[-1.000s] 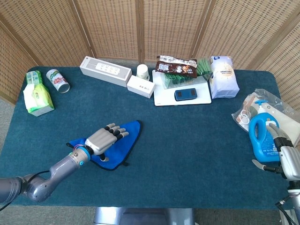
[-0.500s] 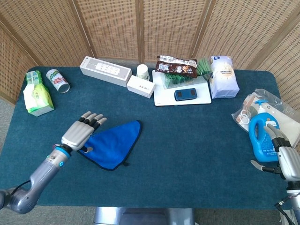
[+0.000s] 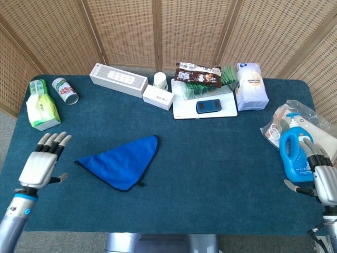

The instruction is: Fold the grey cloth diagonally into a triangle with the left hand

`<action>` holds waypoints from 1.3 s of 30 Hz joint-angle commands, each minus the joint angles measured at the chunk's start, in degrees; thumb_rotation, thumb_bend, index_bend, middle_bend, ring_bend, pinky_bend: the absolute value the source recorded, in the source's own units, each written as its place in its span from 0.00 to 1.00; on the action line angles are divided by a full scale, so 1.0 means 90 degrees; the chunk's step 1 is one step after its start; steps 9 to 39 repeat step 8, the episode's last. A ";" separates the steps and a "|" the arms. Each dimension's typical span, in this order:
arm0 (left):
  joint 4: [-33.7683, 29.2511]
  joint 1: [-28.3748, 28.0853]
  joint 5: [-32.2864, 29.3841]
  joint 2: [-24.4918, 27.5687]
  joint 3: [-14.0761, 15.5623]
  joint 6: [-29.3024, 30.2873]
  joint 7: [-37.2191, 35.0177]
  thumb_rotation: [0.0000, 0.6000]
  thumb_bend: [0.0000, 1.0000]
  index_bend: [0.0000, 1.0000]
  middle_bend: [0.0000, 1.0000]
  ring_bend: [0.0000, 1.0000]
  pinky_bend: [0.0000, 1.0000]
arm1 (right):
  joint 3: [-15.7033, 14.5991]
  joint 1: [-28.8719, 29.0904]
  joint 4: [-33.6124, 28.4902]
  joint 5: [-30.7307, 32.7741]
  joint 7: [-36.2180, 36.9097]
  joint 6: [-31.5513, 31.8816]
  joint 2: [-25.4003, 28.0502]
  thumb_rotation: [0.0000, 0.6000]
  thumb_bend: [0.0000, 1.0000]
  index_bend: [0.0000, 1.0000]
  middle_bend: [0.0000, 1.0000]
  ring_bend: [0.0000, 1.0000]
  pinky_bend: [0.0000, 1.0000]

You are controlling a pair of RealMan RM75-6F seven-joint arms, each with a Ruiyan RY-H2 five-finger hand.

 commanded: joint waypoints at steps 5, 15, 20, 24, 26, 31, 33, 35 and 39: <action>0.0276 0.0678 0.0367 -0.0030 0.0150 0.0416 -0.0457 1.00 0.20 0.00 0.00 0.00 0.01 | 0.0067 -0.0036 0.0030 0.0143 -0.0220 0.0043 -0.0106 1.00 0.04 0.00 0.00 0.00 0.05; 0.0361 0.0848 0.0450 -0.0071 0.0117 0.0466 -0.0556 1.00 0.20 0.00 0.00 0.00 0.01 | 0.0078 -0.0047 0.0027 0.0161 -0.0174 0.0048 -0.0095 1.00 0.04 0.00 0.00 0.00 0.05; 0.0361 0.0848 0.0450 -0.0071 0.0117 0.0466 -0.0556 1.00 0.20 0.00 0.00 0.00 0.01 | 0.0078 -0.0047 0.0027 0.0161 -0.0174 0.0048 -0.0095 1.00 0.04 0.00 0.00 0.00 0.05; 0.0361 0.0848 0.0450 -0.0071 0.0117 0.0466 -0.0556 1.00 0.20 0.00 0.00 0.00 0.01 | 0.0078 -0.0047 0.0027 0.0161 -0.0174 0.0048 -0.0095 1.00 0.04 0.00 0.00 0.00 0.05; 0.0361 0.0848 0.0450 -0.0071 0.0117 0.0466 -0.0556 1.00 0.20 0.00 0.00 0.00 0.01 | 0.0078 -0.0047 0.0027 0.0161 -0.0174 0.0048 -0.0095 1.00 0.04 0.00 0.00 0.00 0.05; 0.0361 0.0848 0.0450 -0.0071 0.0117 0.0466 -0.0556 1.00 0.20 0.00 0.00 0.00 0.01 | 0.0078 -0.0047 0.0027 0.0161 -0.0174 0.0048 -0.0095 1.00 0.04 0.00 0.00 0.00 0.05; 0.0361 0.0848 0.0450 -0.0071 0.0117 0.0466 -0.0556 1.00 0.20 0.00 0.00 0.00 0.01 | 0.0078 -0.0047 0.0027 0.0161 -0.0174 0.0048 -0.0095 1.00 0.04 0.00 0.00 0.00 0.05; 0.0361 0.0848 0.0450 -0.0071 0.0117 0.0466 -0.0556 1.00 0.20 0.00 0.00 0.00 0.01 | 0.0078 -0.0047 0.0027 0.0161 -0.0174 0.0048 -0.0095 1.00 0.04 0.00 0.00 0.00 0.05; 0.0361 0.0848 0.0450 -0.0071 0.0117 0.0466 -0.0556 1.00 0.20 0.00 0.00 0.00 0.01 | 0.0078 -0.0047 0.0027 0.0161 -0.0174 0.0048 -0.0095 1.00 0.04 0.00 0.00 0.00 0.05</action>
